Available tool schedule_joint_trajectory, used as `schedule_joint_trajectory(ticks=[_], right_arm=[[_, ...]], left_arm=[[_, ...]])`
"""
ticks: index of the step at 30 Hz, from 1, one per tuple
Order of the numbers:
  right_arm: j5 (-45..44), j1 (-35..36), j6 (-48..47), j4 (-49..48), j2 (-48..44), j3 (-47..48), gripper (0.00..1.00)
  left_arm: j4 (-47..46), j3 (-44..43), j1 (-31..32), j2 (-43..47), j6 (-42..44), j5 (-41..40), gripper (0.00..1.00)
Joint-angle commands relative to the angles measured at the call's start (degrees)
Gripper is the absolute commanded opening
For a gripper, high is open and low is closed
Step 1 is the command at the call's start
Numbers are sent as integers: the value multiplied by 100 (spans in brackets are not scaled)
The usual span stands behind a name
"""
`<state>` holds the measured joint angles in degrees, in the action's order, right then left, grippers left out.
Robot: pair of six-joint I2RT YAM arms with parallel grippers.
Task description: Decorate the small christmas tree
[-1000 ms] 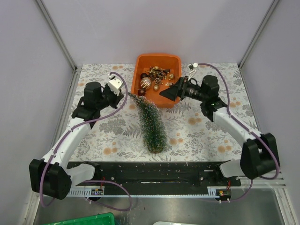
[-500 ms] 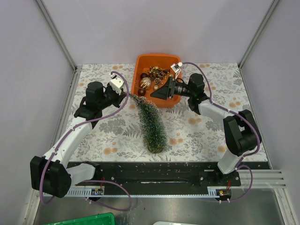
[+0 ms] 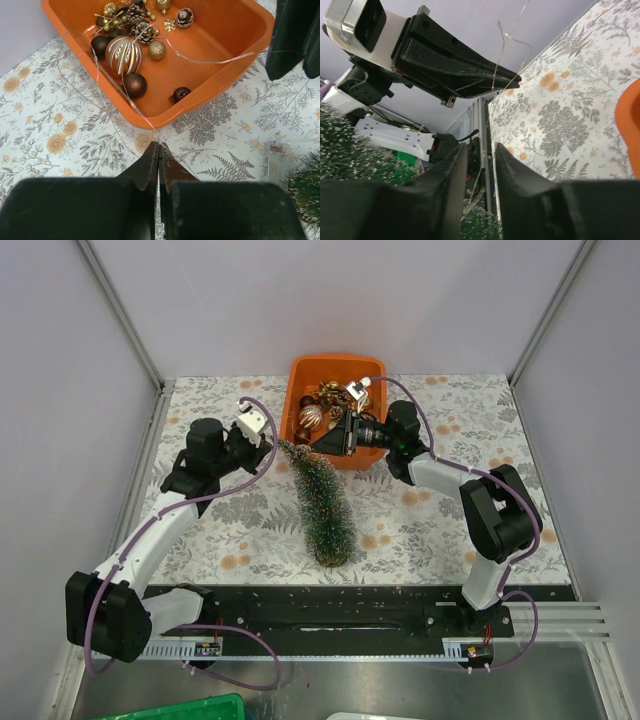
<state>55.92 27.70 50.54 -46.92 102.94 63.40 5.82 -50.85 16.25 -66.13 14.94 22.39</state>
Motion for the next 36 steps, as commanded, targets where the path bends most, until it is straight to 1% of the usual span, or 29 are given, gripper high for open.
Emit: schedule_joint_trajectory(ticks=[1,2,5,7,8,10,12,13,15,17,18,21,26,31,36], right_arm=[[129,7,70,-266,-45,191,28],[147,7,78,-274,-54,165,25],[182,7,87,-266,-107,42,25],[147,7,44,-204,-159,-3,22],[138,7,8,-169,-186,-11,19],[51,-2,-123,58,-256,23,10],[-107,-54,-430,497,-361,111,1],[-212,-124,-588,734,-405,190,0],[-336,-309,-738,1078,-467,322,0],[-459,-563,-809,1333,-494,506,0],[-529,-660,-870,1430,-502,603,0],[-696,-959,-993,1676,-476,875,0],[-845,-1363,-1082,2010,-423,1359,0],[-1056,-1882,-1231,2336,-756,1264,0],[-1346,-2514,-1564,2827,-1424,938,0]], left_arm=[[-459,58,18,188,-44,90,0],[-486,58,27,205,-35,81,0],[-556,58,19,232,-17,81,0],[-556,93,27,250,-17,63,0],[-556,102,27,276,-17,55,0],[-697,119,27,320,-26,29,2],[-688,119,27,381,-9,-7,8],[-644,110,19,434,18,-33,13],[-591,119,18,574,96,-77,27],[-320,145,27,715,184,-112,41],[-241,172,19,785,228,-130,46],[-47,295,18,1031,316,-165,50],[50,611,18,1576,431,-253,54],[296,725,18,1910,510,-350,56],[630,656,18,2148,598,-148,57]])
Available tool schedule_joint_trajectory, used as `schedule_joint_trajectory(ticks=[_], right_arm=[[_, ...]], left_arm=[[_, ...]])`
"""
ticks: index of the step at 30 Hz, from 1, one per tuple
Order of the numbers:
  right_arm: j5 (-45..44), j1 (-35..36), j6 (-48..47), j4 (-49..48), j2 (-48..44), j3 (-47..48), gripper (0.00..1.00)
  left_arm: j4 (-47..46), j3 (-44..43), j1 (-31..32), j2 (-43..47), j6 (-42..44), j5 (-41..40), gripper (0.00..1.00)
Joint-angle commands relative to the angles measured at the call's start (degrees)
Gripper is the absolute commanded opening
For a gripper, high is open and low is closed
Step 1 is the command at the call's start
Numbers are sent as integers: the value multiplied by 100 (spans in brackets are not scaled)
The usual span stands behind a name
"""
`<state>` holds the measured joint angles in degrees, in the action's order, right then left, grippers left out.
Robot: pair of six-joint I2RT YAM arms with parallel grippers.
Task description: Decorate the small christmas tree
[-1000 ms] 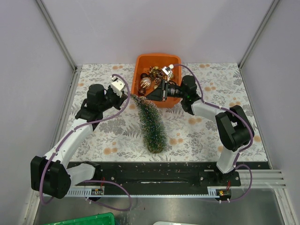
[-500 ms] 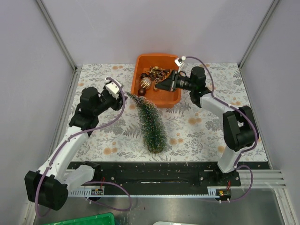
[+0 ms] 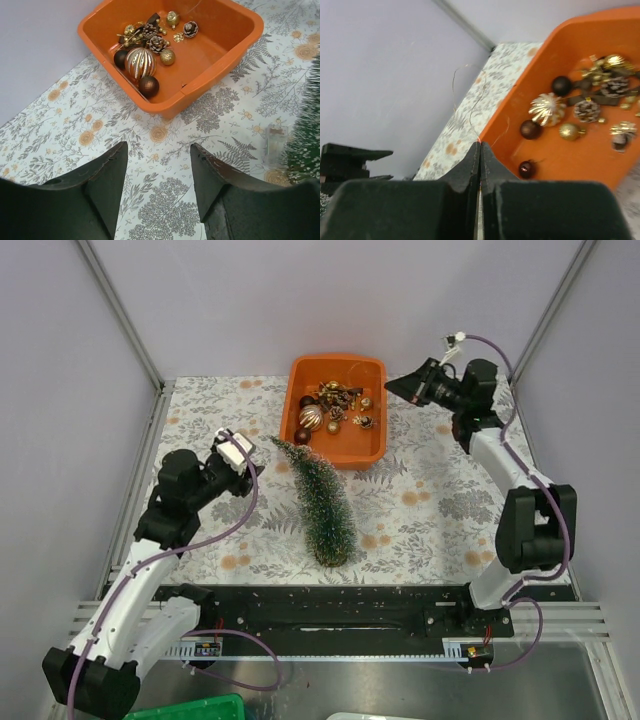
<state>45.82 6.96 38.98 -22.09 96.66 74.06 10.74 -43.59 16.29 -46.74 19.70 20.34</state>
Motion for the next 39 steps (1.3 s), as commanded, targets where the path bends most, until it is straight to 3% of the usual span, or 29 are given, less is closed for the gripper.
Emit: schedule_joint_trajectory(ticks=[1,7,11,14,18,22,32,39], right_arm=[[-363,-580,-435,424,-929,-190,0],[-565,-1354,-435,1091,-1799,-646,0],[-768,-1443,-383,1689,-2720,-1200,0],[-584,-1443,-321,2181,-3712,-1649,0],[-503,-1417,-855,4110,-4926,-1387,0],[-1188,-996,-1182,5641,-5850,-1140,0],[-1515,-846,-1507,7928,-7275,-95,0],[-1515,-486,-1657,8809,-7407,451,0]], left_arm=[[217,-131,14,261,130,189,57],[639,-395,14,613,157,1427,57],[955,-746,49,500,-45,1833,56],[1166,-1054,277,403,-90,1711,55],[1456,-1476,944,289,25,1351,55],[1474,-1906,1674,184,-106,1104,55],[1580,-3839,3019,-1196,-239,1165,55],[1897,-3973,4715,-2154,1202,332,56]])
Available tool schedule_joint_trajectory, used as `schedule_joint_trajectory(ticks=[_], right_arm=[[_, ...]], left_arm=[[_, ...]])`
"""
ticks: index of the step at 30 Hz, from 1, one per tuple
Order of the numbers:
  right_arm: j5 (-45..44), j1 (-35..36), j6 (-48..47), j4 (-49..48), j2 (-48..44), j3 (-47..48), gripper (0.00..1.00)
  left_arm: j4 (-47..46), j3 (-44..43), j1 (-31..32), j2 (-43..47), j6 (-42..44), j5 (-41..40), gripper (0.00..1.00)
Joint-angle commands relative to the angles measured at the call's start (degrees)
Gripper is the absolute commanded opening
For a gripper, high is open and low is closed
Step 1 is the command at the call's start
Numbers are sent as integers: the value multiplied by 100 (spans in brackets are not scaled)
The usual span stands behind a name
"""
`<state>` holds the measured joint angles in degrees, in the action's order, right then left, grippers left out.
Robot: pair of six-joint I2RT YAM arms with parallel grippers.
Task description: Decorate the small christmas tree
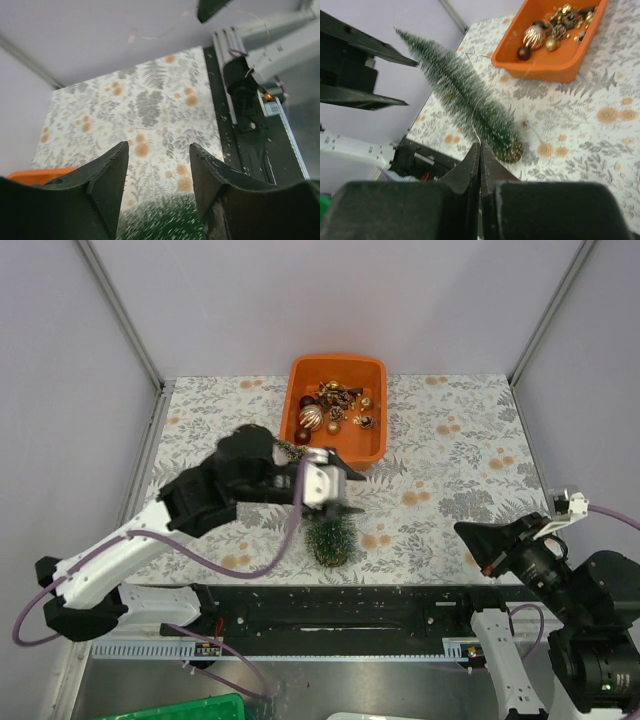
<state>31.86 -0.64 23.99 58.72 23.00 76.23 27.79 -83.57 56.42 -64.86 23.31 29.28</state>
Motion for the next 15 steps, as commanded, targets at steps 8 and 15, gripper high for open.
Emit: schedule_joint_trajectory(ticks=[8,15], right_arm=[[-48,1030,220,685,-454,411,0],[-382,1611,483,606,-630,411,0]], left_arm=[[-493,367,1089,-809,727,-677,60],[-1213,876,1678,-722,1385,-1011,66]])
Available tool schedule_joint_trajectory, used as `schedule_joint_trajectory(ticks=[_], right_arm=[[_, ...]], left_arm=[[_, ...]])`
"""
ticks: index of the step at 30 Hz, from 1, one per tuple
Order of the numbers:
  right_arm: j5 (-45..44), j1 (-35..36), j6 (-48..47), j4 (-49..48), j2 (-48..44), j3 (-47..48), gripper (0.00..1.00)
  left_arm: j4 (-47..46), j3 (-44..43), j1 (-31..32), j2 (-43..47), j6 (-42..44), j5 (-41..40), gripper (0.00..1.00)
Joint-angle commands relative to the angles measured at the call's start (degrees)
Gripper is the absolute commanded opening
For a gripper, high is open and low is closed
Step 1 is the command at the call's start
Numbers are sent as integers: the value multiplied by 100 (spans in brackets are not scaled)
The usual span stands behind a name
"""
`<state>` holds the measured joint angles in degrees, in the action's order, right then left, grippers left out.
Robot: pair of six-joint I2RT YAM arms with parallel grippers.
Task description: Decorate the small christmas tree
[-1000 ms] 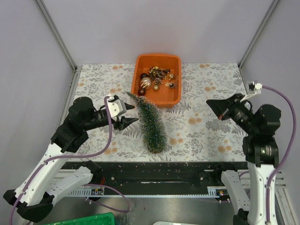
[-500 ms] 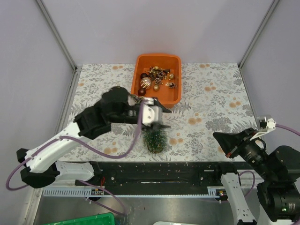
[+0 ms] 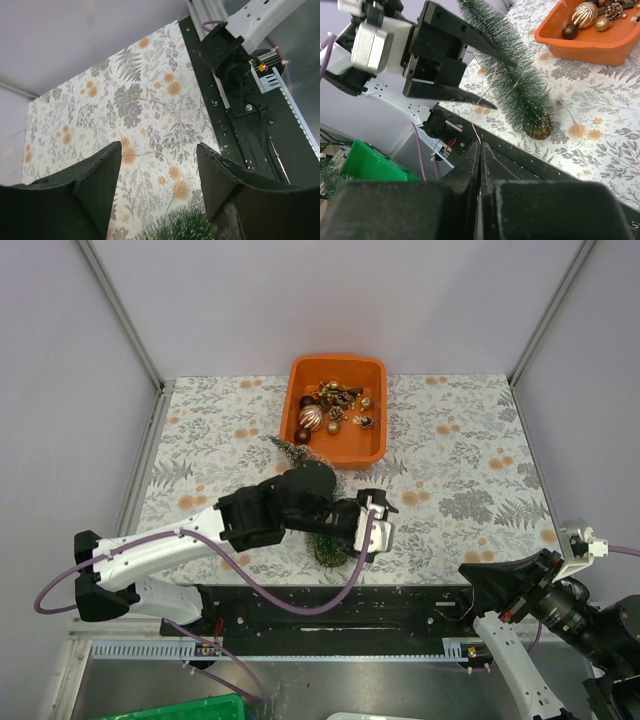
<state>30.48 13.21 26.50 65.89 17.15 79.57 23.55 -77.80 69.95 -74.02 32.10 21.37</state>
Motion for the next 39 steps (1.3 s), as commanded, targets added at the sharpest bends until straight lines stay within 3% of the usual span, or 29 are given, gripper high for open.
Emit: schedule_joint_trajectory(ticks=[1,10,15,17,18,20,21,28,33,39], right_arm=[[-244,260,259,-137,-71,59,0],[-218,375,347,-261,-141,-3,0],[-262,454,373,-296,-142,32,0],[-244,480,391,-348,-150,32,0],[-253,489,400,-349,-142,32,0],[-305,524,382,-348,-141,50,0],[-341,551,365,-349,-124,76,0],[-534,744,285,-577,139,208,0],[-517,797,224,-831,412,199,0],[-534,806,224,-1656,1070,-20,0]], left_arm=[[-930,457,430,247,586,-255,66],[-1467,687,747,309,482,-668,63],[-1617,749,765,318,394,-871,52],[-1617,705,766,300,306,-836,43],[-1591,696,774,292,236,-818,34],[-1337,547,765,274,140,-661,4],[-1162,442,783,265,-26,-608,0],[991,-200,687,554,-379,1070,0],[2292,-69,318,1072,-520,1386,0],[3225,572,-384,2083,-590,1748,0]])
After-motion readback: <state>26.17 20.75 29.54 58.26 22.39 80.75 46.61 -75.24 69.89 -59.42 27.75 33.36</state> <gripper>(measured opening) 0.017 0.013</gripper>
